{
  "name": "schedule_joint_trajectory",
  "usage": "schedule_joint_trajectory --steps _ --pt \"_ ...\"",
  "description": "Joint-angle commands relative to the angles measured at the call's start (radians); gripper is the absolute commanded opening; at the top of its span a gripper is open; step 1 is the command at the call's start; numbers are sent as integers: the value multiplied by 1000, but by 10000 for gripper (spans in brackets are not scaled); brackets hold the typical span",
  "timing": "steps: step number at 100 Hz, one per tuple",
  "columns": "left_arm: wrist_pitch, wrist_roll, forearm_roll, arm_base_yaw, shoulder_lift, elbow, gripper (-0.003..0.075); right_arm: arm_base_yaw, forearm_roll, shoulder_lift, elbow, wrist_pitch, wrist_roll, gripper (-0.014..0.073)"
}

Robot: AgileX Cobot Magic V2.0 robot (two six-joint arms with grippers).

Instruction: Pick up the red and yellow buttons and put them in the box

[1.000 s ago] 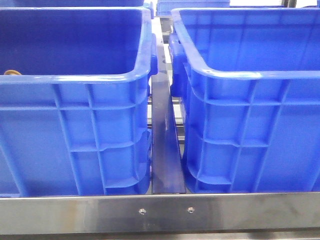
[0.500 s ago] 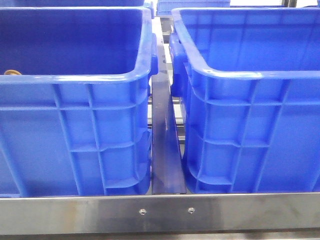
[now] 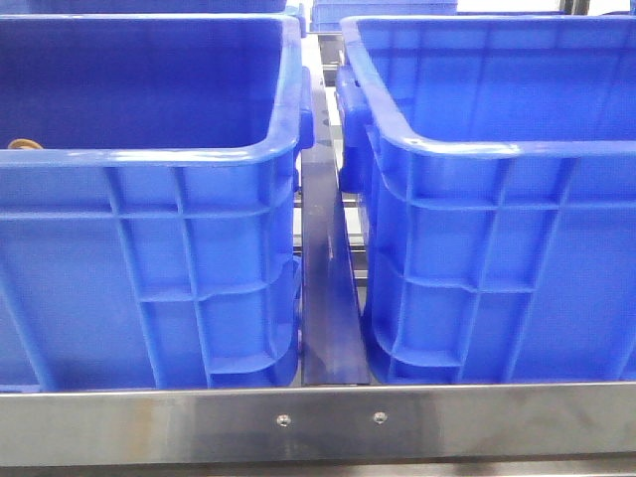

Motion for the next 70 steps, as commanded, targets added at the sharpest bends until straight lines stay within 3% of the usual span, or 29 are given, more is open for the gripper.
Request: schedule_joint_trajectory --steps 1,7,19,32,39,52,70 --pt "-72 -3 0 -9 -33 -29 -19 1 34 40 -34 -28 -1 -63" --pt "-72 -3 0 -9 -33 -29 -19 1 38 45 -34 -20 -1 -34" --pt "-72 -3 0 -9 -33 -29 -19 1 88 46 -34 -19 -1 146" --pt "-72 -3 0 -9 -33 -29 -19 1 176 46 -34 -15 -1 475" --pt "-72 -3 0 -9 -33 -29 -19 1 238 46 -33 -17 -1 588" --pt "-72 -3 0 -9 -33 -29 -19 2 373 55 -33 -19 -41 611" --pt "-72 -3 0 -9 -33 -29 -19 3 697 155 -33 9 -293 611"
